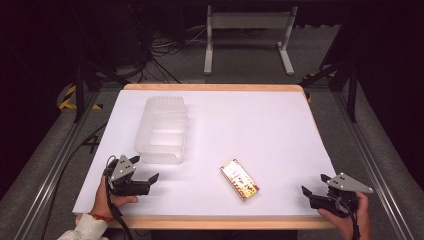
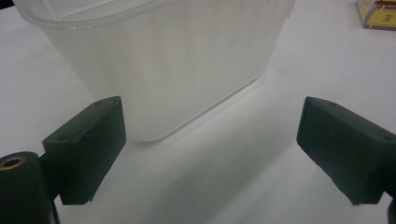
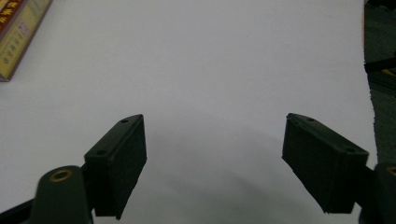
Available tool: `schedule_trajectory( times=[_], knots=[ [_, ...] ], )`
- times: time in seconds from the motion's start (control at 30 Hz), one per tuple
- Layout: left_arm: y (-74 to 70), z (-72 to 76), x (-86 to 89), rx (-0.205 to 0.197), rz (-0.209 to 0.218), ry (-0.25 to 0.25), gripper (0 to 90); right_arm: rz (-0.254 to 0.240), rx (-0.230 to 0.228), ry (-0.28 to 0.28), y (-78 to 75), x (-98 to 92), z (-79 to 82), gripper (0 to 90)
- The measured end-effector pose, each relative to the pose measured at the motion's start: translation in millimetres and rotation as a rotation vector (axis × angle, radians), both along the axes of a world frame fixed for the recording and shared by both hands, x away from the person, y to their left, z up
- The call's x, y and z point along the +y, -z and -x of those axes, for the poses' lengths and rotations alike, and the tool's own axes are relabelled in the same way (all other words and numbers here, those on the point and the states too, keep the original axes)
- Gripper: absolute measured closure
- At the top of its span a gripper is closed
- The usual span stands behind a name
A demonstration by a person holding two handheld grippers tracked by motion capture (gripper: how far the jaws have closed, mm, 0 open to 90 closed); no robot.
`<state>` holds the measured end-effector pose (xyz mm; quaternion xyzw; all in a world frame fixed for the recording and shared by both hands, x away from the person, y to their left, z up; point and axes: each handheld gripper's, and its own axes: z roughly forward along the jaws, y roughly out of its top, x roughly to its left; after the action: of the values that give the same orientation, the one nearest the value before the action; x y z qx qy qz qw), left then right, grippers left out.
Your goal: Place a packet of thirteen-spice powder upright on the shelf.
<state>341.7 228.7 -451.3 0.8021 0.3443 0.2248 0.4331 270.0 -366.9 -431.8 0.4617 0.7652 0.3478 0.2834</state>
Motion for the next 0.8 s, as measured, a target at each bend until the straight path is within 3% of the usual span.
schedule_trajectory(
  times=[0.2,0.43,0.63,0.8],
  knots=[
    [0.7,6.2,8.6,0.000,0.002,-0.028,10.2,-0.050,-0.014,-0.037,-7.0,4.3,-2.7,24.4],
    [0.3,12.0,14.9,0.000,0.006,-0.039,10.2,-0.041,0.000,-0.118,-14.6,25.9,-11.0,24.5],
    [0.9,15.6,16.8,0.004,-0.003,-0.040,10.2,-0.048,0.078,-0.185,-28.5,52.5,-24.4,27.6],
    [0.9,15.8,16.9,0.006,-0.002,-0.041,10.2,-0.035,0.140,-0.252,-35.6,86.6,-39.3,27.7]
  ],
)
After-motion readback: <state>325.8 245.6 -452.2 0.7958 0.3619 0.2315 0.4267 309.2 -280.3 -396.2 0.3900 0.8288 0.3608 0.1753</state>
